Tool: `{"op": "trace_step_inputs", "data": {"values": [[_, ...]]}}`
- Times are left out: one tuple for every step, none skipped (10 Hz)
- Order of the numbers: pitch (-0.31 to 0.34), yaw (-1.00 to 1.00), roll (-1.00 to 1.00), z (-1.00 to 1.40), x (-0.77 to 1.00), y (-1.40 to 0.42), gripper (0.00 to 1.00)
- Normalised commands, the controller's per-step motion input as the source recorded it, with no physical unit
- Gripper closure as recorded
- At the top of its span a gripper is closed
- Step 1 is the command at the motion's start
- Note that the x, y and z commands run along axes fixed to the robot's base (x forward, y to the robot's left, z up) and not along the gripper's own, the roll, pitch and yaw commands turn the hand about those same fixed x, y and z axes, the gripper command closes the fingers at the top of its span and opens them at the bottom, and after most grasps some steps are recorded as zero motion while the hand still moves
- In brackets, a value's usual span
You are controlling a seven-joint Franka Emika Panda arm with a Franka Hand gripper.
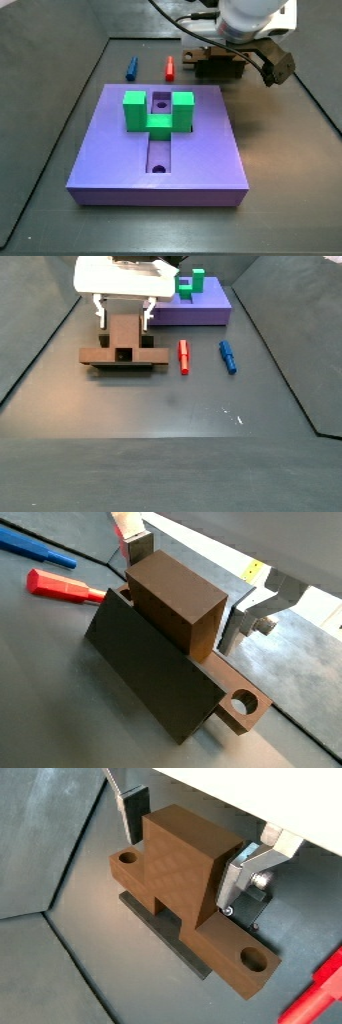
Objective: Pick up the brown object. Move up. Place the brown object on the fixture. Regrasp the brown object. Move to above the board. Insert the brown object.
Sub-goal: Regrasp the brown object.
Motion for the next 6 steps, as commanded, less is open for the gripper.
{"op": "trace_step_inputs", "data": {"values": [[-0.086,0.03,0.12,-0.25,0.00,-0.01,0.00],[-0.074,0.06,0.15,-0.17,0.00,-0.01,0.00],[0.000,0.07,0.04,0.00,0.00,0.00,0.00],[0.000,0.05,0.00,0.00,0.00,0.00,0.00],[0.000,0.00,0.00,0.00,0.00,0.00,0.00],[0.000,0.00,0.00,0.00,0.00,0.00,1.00]]}}
